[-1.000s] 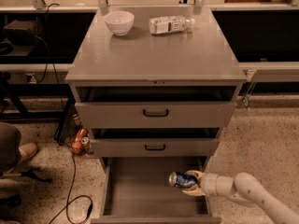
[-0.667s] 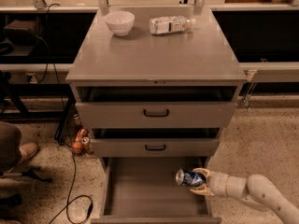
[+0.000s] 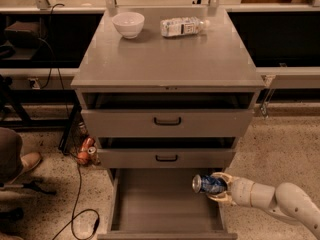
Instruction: Pick pepsi can from bottom drawer and place on counter
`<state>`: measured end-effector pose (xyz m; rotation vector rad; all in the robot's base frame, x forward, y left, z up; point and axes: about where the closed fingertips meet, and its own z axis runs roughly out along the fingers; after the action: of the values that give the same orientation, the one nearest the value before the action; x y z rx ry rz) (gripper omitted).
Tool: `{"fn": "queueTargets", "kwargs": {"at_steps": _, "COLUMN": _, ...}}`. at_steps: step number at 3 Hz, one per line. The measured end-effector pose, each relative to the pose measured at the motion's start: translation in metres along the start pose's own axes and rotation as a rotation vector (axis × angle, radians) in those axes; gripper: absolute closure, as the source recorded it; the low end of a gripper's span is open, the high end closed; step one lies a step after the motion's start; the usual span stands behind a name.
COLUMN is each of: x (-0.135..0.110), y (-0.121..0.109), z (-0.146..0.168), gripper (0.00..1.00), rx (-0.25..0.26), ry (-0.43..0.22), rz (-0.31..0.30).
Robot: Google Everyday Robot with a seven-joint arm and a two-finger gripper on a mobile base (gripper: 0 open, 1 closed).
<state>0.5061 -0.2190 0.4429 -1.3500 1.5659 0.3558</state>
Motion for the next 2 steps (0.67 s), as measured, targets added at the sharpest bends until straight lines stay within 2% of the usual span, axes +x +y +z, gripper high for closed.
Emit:
{"fn": "queueTargets", "kwargs": {"at_steps": 1, "x": -0.008, "y": -0.033, "z": -0.028, "gripper": 1.00, "rx": 0.040, "ry": -0.001, "rz": -0.025}}
{"fn": "queueTargets", "kwargs": {"at_steps": 2, "x": -0.026, "y": -0.083, "z": -0.073, "gripper": 1.00, "rx": 0.107, "ry": 0.005, "rz": -0.065}}
